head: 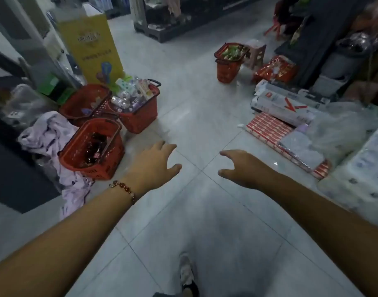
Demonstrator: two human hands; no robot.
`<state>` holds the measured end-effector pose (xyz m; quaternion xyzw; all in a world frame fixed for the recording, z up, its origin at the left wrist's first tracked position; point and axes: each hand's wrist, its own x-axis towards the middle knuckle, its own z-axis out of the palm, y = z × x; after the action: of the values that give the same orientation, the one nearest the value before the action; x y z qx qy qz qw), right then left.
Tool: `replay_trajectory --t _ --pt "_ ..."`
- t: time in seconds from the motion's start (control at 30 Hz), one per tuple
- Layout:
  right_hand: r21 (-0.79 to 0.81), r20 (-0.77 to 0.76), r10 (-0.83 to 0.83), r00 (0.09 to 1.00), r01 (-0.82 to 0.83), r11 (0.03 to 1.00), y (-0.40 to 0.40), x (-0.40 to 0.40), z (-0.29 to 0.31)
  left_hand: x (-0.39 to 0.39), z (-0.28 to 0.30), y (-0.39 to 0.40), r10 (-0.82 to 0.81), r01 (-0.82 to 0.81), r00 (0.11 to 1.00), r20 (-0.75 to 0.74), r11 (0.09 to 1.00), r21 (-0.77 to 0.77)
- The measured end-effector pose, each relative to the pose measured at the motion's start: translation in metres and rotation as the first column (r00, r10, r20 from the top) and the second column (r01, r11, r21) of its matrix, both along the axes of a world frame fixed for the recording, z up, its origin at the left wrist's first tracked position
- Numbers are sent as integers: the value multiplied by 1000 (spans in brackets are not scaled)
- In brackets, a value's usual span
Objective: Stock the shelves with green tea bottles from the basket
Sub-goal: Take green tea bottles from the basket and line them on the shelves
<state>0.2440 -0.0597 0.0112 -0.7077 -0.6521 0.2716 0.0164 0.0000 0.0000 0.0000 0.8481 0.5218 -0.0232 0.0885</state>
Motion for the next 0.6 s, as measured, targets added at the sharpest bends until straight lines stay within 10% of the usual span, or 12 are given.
replay_trajectory --t 0.6 --pt "28 -59 -9 998 11 1000 474 189 -18 199 3 484 4 -3 1000 -6 1000 15"
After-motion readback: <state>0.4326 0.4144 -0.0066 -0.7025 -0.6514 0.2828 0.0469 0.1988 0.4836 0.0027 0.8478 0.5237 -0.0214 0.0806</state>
